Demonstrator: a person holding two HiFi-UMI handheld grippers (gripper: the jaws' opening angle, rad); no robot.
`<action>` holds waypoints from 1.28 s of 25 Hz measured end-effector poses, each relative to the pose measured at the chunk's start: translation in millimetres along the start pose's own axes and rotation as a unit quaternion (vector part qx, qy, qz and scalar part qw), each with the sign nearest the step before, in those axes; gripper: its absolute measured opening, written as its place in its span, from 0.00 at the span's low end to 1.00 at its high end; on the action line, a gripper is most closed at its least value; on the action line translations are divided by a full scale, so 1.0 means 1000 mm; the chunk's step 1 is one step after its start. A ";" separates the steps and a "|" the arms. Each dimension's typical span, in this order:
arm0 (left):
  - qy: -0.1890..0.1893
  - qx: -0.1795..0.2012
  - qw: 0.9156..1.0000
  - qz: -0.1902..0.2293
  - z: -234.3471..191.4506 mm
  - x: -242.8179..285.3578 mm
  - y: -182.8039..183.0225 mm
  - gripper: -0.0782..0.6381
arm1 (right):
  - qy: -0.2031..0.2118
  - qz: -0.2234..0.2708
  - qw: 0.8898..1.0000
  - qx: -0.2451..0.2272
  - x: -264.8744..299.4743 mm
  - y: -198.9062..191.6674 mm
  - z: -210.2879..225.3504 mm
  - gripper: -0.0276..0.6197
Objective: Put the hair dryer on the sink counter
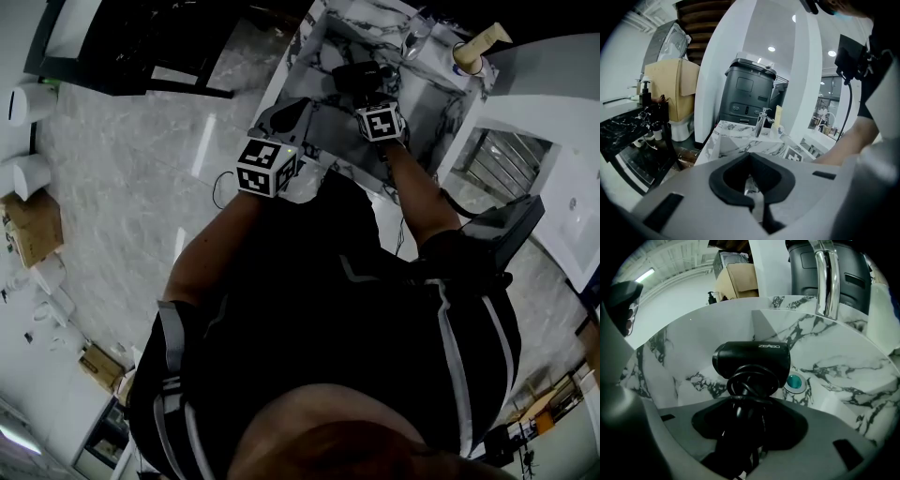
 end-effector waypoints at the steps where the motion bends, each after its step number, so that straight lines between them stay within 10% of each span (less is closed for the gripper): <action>1: 0.001 -0.001 1.000 0.000 0.000 -0.001 -0.001 0.11 | -0.001 -0.003 1.000 -0.001 0.000 -0.001 -0.001 0.41; 32: -0.004 0.002 1.000 0.003 0.010 -0.017 -0.001 0.11 | -0.011 -0.035 0.999 -0.001 0.005 -0.002 -0.001 0.45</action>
Point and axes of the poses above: the fingertips, and each gripper's own axes: x forward along the fingers, z to its right, y out of its top, the point moved 3 cm from there along -x, backward along the fingers, and after that the axes turned 13 degrees about -y, right-handed, at the moved point
